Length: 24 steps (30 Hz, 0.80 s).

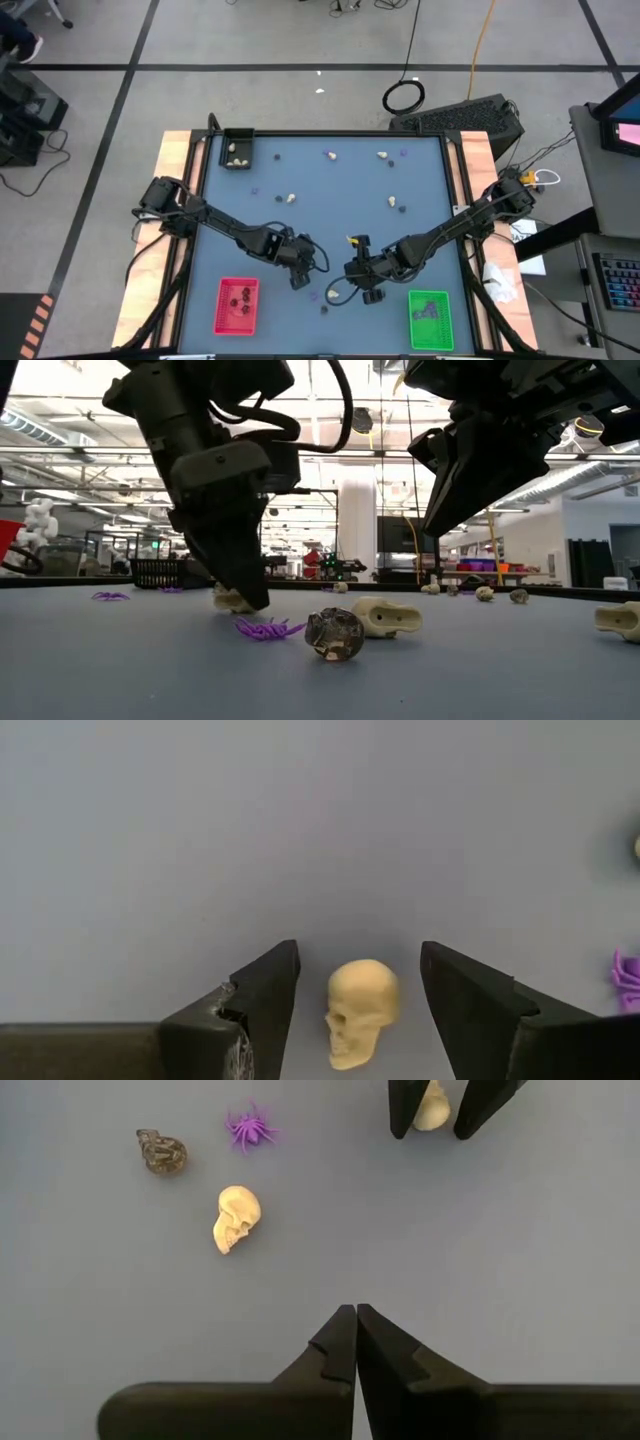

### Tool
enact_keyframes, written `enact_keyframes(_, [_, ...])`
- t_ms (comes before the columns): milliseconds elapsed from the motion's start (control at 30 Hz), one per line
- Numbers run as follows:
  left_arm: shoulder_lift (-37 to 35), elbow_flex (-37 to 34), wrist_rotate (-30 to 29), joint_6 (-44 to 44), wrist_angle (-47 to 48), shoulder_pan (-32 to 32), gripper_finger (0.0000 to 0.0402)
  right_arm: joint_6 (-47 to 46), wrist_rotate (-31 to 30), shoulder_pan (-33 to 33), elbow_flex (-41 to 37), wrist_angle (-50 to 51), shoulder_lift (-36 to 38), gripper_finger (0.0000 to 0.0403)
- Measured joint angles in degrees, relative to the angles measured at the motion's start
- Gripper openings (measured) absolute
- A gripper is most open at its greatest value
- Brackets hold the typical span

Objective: Sort Halloween decoration
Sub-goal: Put the white skull toy into the black bin

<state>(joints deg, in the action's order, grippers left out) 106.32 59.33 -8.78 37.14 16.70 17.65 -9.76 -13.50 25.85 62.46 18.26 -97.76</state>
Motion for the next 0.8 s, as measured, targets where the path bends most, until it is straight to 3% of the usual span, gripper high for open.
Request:
enact_keyframes(167, [0.02, 0.00, 0.12, -3.89, 0.59, 0.00, 0.0212, 0.00, 0.00, 0.00, 0.00, -0.01, 0.00, 0.0000])
enact_keyframes(500, [0.02, 0.09, 0.96, -20.51, 2.50, 0.00, 0.0212, 0.00, 0.00, 0.00, 0.00, 0.00, 0.00, 0.0000])
enact_keyframes(667, [0.02, 0.18, 2.57, -22.01, 4.41, -0.33, 0.0208, -0.02, 0.00, 0.00, 0.00, 0.00, 0.00, 0.0000])
enact_keyframes(800, [-0.04, 0.19, 2.86, -23.47, 6.11, -0.45, 0.0179, -0.01, 0.00, 0.00, 0.00, 0.00, 0.00, 0.0000])
